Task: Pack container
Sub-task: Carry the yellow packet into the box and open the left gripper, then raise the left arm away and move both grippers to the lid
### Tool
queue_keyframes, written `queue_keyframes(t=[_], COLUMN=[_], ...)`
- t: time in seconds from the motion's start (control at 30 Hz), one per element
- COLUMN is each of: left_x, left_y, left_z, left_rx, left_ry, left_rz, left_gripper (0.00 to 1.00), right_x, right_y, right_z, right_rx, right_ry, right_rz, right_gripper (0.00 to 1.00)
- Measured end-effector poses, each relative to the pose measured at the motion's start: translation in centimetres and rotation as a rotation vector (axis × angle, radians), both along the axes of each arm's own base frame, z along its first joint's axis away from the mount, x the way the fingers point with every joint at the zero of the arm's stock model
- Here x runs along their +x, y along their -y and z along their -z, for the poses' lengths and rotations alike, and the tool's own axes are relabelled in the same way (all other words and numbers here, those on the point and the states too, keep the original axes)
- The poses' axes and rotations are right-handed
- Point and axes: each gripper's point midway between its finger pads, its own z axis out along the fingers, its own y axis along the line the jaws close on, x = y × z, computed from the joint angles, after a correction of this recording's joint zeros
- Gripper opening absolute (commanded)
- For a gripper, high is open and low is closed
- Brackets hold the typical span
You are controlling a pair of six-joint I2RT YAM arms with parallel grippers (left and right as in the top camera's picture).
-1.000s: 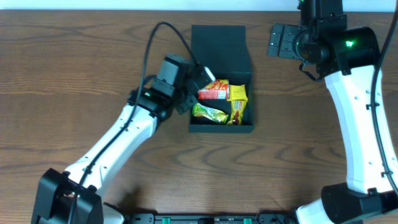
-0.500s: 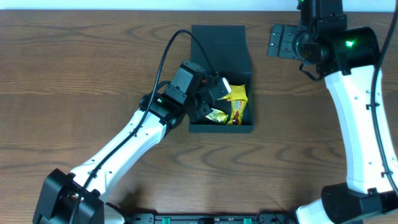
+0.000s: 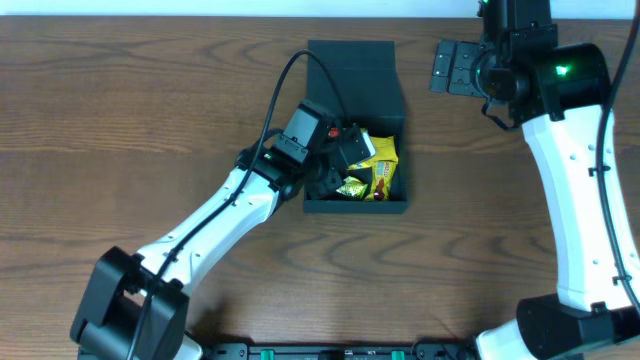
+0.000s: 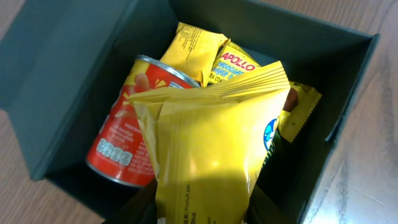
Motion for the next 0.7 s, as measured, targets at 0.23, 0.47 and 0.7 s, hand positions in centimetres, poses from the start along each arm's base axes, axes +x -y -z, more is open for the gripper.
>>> queue_keyframes(t=[0.23, 0.47, 0.7], left_x=[0.4, 0.2, 0.2], left_y=[1.0, 1.4, 1.5], left_z=[1.8, 3.2, 4.1], left_rx=[-0.017, -0.015, 0.004], left_ry=[-0.025, -0.052, -0.052], left_rz=[0.021, 0.051, 0.079], left_gripper=[0.35, 0.4, 0.57], right_x=[0.0, -0.1, -0.3], right_y=[0.0, 0.0, 0.1], right_z=[0.0, 0.1, 0.2], right_rx=[0.0, -0.001, -0.003], right_ry=[-0.001, -0.006, -0.015], right_rz=[0.0, 0.0, 0.0], right_gripper=[0.99, 0.99, 0.99])
